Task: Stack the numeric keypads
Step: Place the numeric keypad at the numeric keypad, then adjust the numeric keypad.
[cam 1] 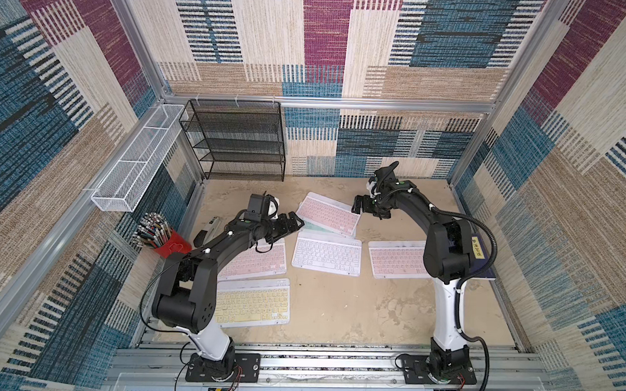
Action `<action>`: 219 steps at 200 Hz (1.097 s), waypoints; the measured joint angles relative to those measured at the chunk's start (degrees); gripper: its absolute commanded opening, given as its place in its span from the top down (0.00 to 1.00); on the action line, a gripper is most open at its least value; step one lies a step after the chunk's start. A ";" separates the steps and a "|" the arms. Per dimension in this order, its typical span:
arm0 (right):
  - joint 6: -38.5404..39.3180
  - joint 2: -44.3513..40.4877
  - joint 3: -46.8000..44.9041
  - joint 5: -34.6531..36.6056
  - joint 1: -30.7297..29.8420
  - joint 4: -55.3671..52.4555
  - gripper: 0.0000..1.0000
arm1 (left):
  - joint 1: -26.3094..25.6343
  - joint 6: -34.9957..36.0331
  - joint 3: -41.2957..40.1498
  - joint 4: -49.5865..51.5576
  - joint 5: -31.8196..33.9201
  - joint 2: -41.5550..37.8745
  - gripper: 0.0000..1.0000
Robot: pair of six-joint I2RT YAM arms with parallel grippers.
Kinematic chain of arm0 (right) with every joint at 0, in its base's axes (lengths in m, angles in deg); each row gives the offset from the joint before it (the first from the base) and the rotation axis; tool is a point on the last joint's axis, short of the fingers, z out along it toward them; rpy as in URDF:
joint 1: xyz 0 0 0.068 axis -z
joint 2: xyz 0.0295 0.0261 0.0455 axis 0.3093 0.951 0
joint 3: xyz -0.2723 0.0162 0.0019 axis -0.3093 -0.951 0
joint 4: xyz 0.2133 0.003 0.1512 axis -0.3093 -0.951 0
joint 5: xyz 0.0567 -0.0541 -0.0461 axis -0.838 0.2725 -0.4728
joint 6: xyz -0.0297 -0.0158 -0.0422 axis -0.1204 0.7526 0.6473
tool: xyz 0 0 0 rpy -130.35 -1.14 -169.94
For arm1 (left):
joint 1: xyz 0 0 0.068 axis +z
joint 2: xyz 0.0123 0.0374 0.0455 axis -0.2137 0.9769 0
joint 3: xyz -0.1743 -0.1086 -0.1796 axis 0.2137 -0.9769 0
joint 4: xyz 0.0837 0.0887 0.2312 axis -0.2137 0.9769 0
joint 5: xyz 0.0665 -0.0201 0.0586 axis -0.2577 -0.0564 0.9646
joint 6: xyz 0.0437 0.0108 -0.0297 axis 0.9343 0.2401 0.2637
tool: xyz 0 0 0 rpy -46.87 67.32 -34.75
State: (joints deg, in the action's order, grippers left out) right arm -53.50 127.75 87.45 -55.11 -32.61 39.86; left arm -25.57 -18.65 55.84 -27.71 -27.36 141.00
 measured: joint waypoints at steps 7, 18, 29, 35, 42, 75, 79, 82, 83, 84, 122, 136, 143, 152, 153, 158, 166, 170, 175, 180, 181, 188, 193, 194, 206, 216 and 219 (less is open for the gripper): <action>0.00 0.85 1.44 0.00 -0.02 0.26 0.02 | 0.00 0.13 2.29 0.11 0.61 1.88 0.07; 0.02 3.58 6.05 0.11 -0.02 0.74 0.04 | 0.00 0.15 5.16 0.35 1.66 4.44 0.08; 0.22 7.69 13.20 -0.20 0.00 0.37 0.06 | 0.11 0.15 7.06 1.29 2.80 6.08 0.08; 0.48 10.91 18.93 -0.81 0.04 0.11 0.07 | 0.11 0.15 7.93 1.66 2.89 6.78 0.08; 0.72 14.32 24.79 -1.49 0.04 -0.37 0.07 | 0.11 0.15 8.94 1.88 2.99 7.61 0.08; 0.85 23.85 40.89 -6.58 0.02 -1.40 0.10 | 0.15 0.17 11.04 3.37 4.17 9.14 0.08; 0.83 23.56 39.65 -7.19 0.00 -0.68 0.11 | 0.22 0.20 11.04 3.72 4.17 9.16 0.08; 0.83 23.28 38.75 -7.45 0.00 -0.20 0.11 | 0.22 0.20 11.02 3.93 4.17 9.16 0.08; 0.83 23.10 38.16 -7.56 0.00 0.09 0.11 | 0.22 0.20 11.02 3.96 4.17 9.18 0.08; 0.83 22.86 37.38 -7.72 0.00 0.48 0.11 | 0.22 0.20 10.99 4.00 4.17 9.18 0.08; 0.79 22.43 31.01 -11.50 -0.33 2.71 0.11 | 0.22 0.39 11.02 4.74 4.68 10.56 0.08; 0.85 24.11 34.12 -12.59 -0.63 3.98 0.11 | 0.22 0.39 11.08 4.92 5.49 10.99 0.08; 0.85 24.76 35.08 -13.11 -0.85 4.63 0.11 | 0.22 0.39 11.23 5.01 5.55 11.19 0.08; 0.87 25.53 35.65 -13.92 -1.20 5.38 0.11 | 0.26 0.39 11.43 5.07 5.57 11.34 0.08; 0.87 25.59 35.67 -14.01 -1.22 5.44 0.11 | 0.26 0.39 11.45 5.09 5.57 11.37 0.08; 0.90 25.97 35.69 -14.32 -1.44 5.66 0.11 | 0.26 0.39 11.52 5.09 5.60 11.39 0.08; 1.03 26.47 35.69 -14.62 -1.55 5.88 0.10 | 0.26 0.39 11.65 5.14 5.66 11.41 0.09; 1.11 26.80 35.69 -14.67 -1.64 5.97 0.10 | 0.26 0.42 11.74 5.14 5.66 11.41 0.08; 1.14 27.12 35.69 -14.84 -1.77 6.10 0.10 | 0.26 0.44 11.78 5.14 5.68 11.41 0.08; 1.42 27.45 35.69 -15.08 -1.88 6.14 0.10 | 0.26 0.46 11.78 5.14 5.68 11.41 0.08; 1.49 27.54 35.69 -15.10 -1.90 6.12 0.10 | 0.26 0.55 11.78 5.14 5.68 11.41 0.08; 1.62 27.89 35.69 -15.13 -1.99 6.14 0.10 | 0.26 0.63 11.78 5.16 5.70 11.41 0.08; 1.81 28.04 35.69 -15.10 -2.01 6.19 0.10 | 0.26 0.72 11.78 5.20 5.73 11.41 0.08; 1.88 28.09 35.69 -15.10 -2.01 6.21 0.10 | 0.26 0.74 11.78 5.20 5.73 11.41 0.08; 2.38 28.26 35.69 -15.13 -2.05 6.40 0.10 | 0.31 0.83 11.78 5.53 5.73 11.41 0.08; 2.97 28.28 35.69 -15.17 -2.21 6.73 0.09 | 0.35 0.94 11.78 5.68 5.79 11.41 0.08; 3.21 28.30 35.69 -15.23 -2.23 6.86 0.09 | 0.35 1.03 11.78 5.75 5.88 11.43 0.08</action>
State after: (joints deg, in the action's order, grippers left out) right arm -50.29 156.05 123.14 -70.34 -34.83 46.73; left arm -25.22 -17.63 67.62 -21.96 -21.49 152.43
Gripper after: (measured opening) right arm 0.902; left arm 0.915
